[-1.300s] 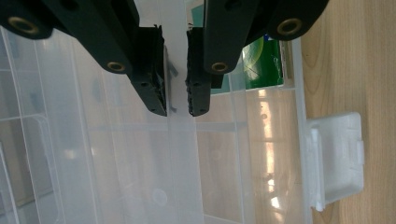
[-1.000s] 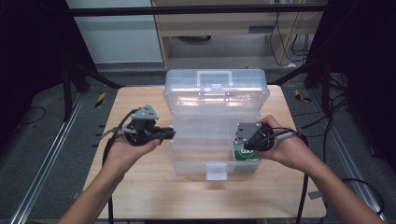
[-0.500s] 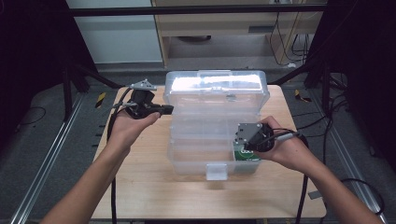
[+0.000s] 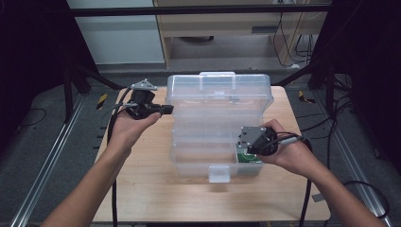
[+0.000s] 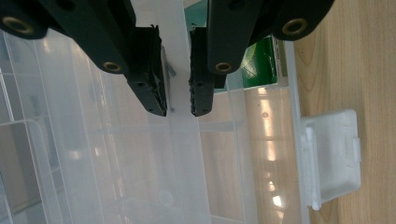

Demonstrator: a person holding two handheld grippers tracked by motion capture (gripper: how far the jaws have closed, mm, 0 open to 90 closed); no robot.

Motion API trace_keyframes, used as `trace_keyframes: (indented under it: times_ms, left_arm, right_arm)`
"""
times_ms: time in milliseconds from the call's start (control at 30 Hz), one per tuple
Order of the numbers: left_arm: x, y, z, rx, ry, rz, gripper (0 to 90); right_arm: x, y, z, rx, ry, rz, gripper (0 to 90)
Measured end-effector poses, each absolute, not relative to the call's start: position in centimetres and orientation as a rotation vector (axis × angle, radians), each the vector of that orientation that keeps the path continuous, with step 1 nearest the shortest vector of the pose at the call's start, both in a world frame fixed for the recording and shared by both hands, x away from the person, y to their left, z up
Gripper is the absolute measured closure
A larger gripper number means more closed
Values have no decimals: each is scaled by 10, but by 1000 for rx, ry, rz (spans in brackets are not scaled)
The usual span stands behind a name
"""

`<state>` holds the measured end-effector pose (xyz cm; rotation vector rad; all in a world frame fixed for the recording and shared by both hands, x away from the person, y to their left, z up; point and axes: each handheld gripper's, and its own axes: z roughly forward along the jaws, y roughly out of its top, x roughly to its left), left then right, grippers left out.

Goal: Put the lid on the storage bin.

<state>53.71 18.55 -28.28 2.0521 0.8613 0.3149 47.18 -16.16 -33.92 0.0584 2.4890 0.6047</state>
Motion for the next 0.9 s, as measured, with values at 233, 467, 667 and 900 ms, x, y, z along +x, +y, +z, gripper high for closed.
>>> trace_keyframes:
  times_ms: [233,467,667,900]
  left_arm:
    - [531,185,-284,2036,857,300,900]
    - [521,188,-291,2028,845,282,900]
    - [510,191,-298,2018,816,330,900]
    - [498,195,-310,2019,819,299,900]
  right_arm:
    - [469,-163,-343,61,2492,620,766]
    - [465,-165,-347,80,2498,639,767]
    - [462,-167,-349,89,2500,641,768]
    - [458,-169,-355,104,2514,649,766]
